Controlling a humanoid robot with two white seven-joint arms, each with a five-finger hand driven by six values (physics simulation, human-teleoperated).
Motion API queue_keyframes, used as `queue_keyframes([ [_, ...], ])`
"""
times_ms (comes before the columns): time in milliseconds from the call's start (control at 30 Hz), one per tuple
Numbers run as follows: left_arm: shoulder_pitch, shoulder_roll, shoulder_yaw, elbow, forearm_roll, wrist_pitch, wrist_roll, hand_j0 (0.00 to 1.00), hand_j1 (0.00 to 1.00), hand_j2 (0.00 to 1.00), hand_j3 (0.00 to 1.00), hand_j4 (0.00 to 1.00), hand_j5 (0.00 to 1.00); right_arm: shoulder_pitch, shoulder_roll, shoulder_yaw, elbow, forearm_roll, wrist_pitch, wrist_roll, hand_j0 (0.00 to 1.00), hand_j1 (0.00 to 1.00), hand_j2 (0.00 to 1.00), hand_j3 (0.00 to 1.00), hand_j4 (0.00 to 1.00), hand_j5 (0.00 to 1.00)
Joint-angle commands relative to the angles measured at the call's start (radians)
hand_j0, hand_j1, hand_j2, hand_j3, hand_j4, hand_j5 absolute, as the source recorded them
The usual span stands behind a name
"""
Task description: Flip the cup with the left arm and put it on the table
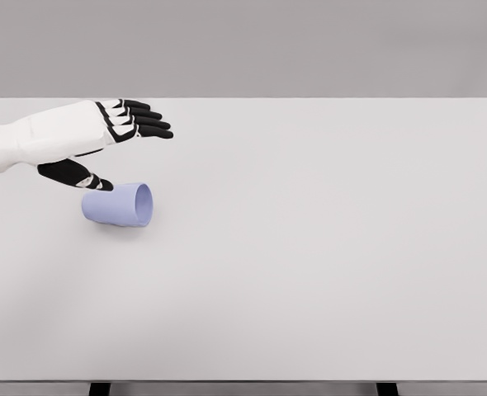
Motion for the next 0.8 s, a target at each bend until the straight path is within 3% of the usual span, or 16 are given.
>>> queue_keyframes([
  [0, 0.000, -0.001, 0.000, 0.000, 0.007, 0.003, -0.001, 1.00, 1.00, 1.00, 1.00, 1.00, 1.00, 0.000, 0.000, 0.000, -0.001, 0.000, -0.001, 0.000, 1.00, 1.00, 1.00, 1.00, 1.00, 1.00],
  [267, -0.017, 0.016, 0.025, 0.016, 0.007, 0.003, -0.006, 1.00, 1.00, 1.00, 1.00, 1.00, 1.00, 0.023, 0.000, -0.001, 0.006, -0.001, 0.001, 0.006, 1.00, 1.00, 1.00, 1.00, 1.00, 1.00],
  [333, -0.006, 0.055, 0.091, 0.026, 0.008, 0.003, -0.007, 1.00, 1.00, 1.00, 1.00, 1.00, 1.00, 0.023, 0.000, -0.003, 0.006, -0.001, 0.001, 0.006, 1.00, 1.00, 1.00, 1.00, 1.00, 1.00],
  [367, -0.003, 0.097, 0.091, 0.043, 0.014, 0.003, -0.001, 1.00, 1.00, 1.00, 1.00, 1.00, 1.00, 0.023, 0.000, -0.003, 0.006, -0.001, 0.001, 0.006, 1.00, 1.00, 1.00, 1.00, 1.00, 1.00],
  [433, -0.006, 0.173, 0.008, 0.043, 0.014, 0.003, 0.007, 1.00, 1.00, 1.00, 1.00, 1.00, 1.00, 0.023, 0.000, -0.003, 0.006, -0.001, 0.001, 0.006, 1.00, 1.00, 1.00, 1.00, 1.00, 1.00],
  [467, -0.014, 0.283, -0.059, 0.034, 0.014, 0.003, 0.019, 1.00, 1.00, 1.00, 1.00, 1.00, 1.00, 0.023, 0.000, -0.003, 0.006, -0.001, 0.001, 0.006, 1.00, 1.00, 1.00, 1.00, 1.00, 1.00],
  [500, -0.011, 0.343, -0.093, 0.032, 0.013, 0.003, 0.081, 1.00, 1.00, 1.00, 1.00, 1.00, 1.00, 0.023, 0.000, -0.003, 0.006, -0.001, 0.001, 0.006, 1.00, 1.00, 1.00, 1.00, 1.00, 1.00],
  [567, -0.003, 0.433, -0.154, 0.029, 0.008, 0.003, 0.287, 1.00, 1.00, 1.00, 1.00, 1.00, 1.00, 0.023, 0.000, -0.003, 0.006, -0.001, 0.001, 0.006, 1.00, 1.00, 1.00, 1.00, 1.00, 1.00],
  [600, 0.050, 0.466, -0.162, 0.023, 0.025, 0.003, 0.300, 1.00, 1.00, 1.00, 1.00, 1.00, 1.00, 0.023, 0.000, -0.003, 0.006, -0.001, 0.001, 0.006, 1.00, 1.00, 1.00, 1.00, 1.00, 1.00],
  [667, 0.078, 0.481, -0.170, 0.013, 0.243, 0.003, 0.283, 1.00, 1.00, 1.00, 1.00, 1.00, 1.00, 0.023, 0.000, -0.003, 0.006, -0.001, 0.001, 0.006, 1.00, 1.00, 1.00, 1.00, 1.00, 1.00],
  [700, 0.077, 0.483, -0.168, -0.042, 0.370, 0.155, 0.220, 1.00, 1.00, 1.00, 1.00, 1.00, 1.00, 0.023, 0.000, -0.003, 0.006, -0.001, 0.001, 0.006, 1.00, 1.00, 1.00, 1.00, 1.00, 1.00],
  [733, 0.071, 0.454, -0.165, -0.041, 0.448, 0.277, 0.146, 1.00, 1.00, 1.00, 1.00, 1.00, 1.00, 0.023, 0.000, -0.003, 0.006, -0.001, 0.001, 0.006, 1.00, 1.00, 1.00, 1.00, 1.00, 1.00],
  [767, 0.064, 0.408, -0.165, -0.040, 0.508, 0.330, 0.149, 1.00, 1.00, 1.00, 1.00, 1.00, 1.00, 0.023, 0.000, -0.003, 0.006, -0.001, 0.001, 0.006, 1.00, 1.00, 1.00, 1.00, 1.00, 1.00],
])
